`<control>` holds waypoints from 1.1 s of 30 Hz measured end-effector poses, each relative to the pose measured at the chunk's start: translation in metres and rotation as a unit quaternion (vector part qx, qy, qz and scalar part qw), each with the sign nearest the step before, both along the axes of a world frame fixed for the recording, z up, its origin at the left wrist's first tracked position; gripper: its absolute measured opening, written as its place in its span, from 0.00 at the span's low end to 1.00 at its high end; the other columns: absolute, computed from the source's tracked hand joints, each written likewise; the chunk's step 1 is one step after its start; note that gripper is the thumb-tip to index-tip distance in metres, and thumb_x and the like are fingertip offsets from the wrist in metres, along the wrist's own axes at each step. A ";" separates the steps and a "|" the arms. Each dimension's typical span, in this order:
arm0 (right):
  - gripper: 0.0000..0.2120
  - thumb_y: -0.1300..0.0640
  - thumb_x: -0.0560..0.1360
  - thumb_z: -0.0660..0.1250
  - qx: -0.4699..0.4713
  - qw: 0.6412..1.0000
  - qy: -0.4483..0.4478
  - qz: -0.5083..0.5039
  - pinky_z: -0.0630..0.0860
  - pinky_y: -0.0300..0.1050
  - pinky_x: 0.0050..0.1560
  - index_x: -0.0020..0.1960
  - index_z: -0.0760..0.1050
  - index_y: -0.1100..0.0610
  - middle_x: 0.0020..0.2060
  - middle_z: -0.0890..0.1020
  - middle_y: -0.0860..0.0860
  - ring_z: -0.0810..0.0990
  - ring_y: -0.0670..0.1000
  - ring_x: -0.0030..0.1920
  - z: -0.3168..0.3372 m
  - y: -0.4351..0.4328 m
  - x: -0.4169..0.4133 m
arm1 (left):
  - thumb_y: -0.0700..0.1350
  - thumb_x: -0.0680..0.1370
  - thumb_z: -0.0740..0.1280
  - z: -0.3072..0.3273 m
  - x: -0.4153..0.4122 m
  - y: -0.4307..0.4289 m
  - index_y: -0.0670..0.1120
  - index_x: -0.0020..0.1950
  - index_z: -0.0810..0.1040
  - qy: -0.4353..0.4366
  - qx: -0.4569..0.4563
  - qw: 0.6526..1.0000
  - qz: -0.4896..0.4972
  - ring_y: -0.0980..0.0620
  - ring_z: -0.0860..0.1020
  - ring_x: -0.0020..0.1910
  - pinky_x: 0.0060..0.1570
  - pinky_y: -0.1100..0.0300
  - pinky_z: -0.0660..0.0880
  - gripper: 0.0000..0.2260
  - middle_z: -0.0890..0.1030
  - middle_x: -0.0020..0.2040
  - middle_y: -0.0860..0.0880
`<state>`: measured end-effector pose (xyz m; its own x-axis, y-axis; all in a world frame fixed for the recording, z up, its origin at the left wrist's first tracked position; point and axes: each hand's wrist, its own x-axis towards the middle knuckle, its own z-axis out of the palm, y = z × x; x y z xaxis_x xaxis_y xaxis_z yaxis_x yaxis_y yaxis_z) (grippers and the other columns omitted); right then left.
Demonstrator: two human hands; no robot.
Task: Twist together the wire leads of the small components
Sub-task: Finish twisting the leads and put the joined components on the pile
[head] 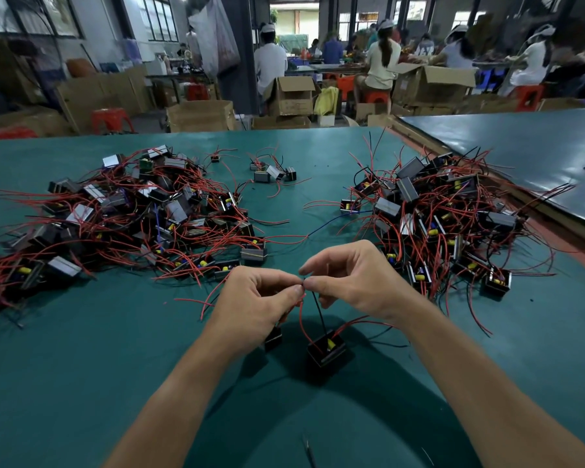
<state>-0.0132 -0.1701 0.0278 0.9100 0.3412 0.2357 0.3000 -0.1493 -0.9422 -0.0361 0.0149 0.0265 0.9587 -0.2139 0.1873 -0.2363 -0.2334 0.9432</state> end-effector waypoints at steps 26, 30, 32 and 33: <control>0.03 0.62 0.69 0.72 0.024 1.000 0.008 0.013 0.79 0.41 0.35 0.38 0.83 0.57 0.31 0.83 0.58 0.80 0.49 0.29 0.006 0.003 -0.004 | 0.35 0.76 0.68 0.001 -0.005 -0.009 0.45 0.34 0.84 0.108 -0.082 0.991 0.011 0.54 0.68 0.22 0.22 0.67 0.64 0.12 0.80 0.30 0.47; 0.03 0.67 0.69 0.71 0.032 0.999 0.010 0.016 0.79 0.42 0.36 0.39 0.82 0.61 0.32 0.83 0.58 0.81 0.52 0.31 0.005 0.002 -0.002 | 0.35 0.76 0.68 0.002 -0.004 -0.007 0.44 0.36 0.84 0.121 -0.104 0.987 0.006 0.54 0.69 0.21 0.21 0.69 0.63 0.11 0.80 0.29 0.47; 0.07 0.70 0.70 0.71 0.032 0.999 0.014 0.015 0.80 0.41 0.37 0.39 0.83 0.60 0.32 0.84 0.56 0.82 0.52 0.32 0.004 0.001 -0.002 | 0.36 0.76 0.68 0.003 -0.004 -0.005 0.44 0.37 0.84 0.117 -0.094 0.989 -0.006 0.54 0.70 0.22 0.21 0.69 0.63 0.09 0.80 0.31 0.47; 0.08 0.71 0.70 0.71 0.031 0.999 0.017 0.013 0.80 0.41 0.38 0.40 0.83 0.59 0.32 0.84 0.56 0.82 0.51 0.32 0.004 0.001 -0.002 | 0.36 0.76 0.69 0.004 -0.004 -0.004 0.44 0.38 0.84 0.113 -0.087 0.990 -0.008 0.55 0.70 0.23 0.21 0.68 0.62 0.09 0.81 0.31 0.47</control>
<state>-0.0153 -0.1691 0.0316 0.9086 0.3505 0.2273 0.2716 -0.0822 -0.9589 -0.0403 0.0104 0.0301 0.9773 -0.2120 0.0028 -0.0161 -0.0609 0.9980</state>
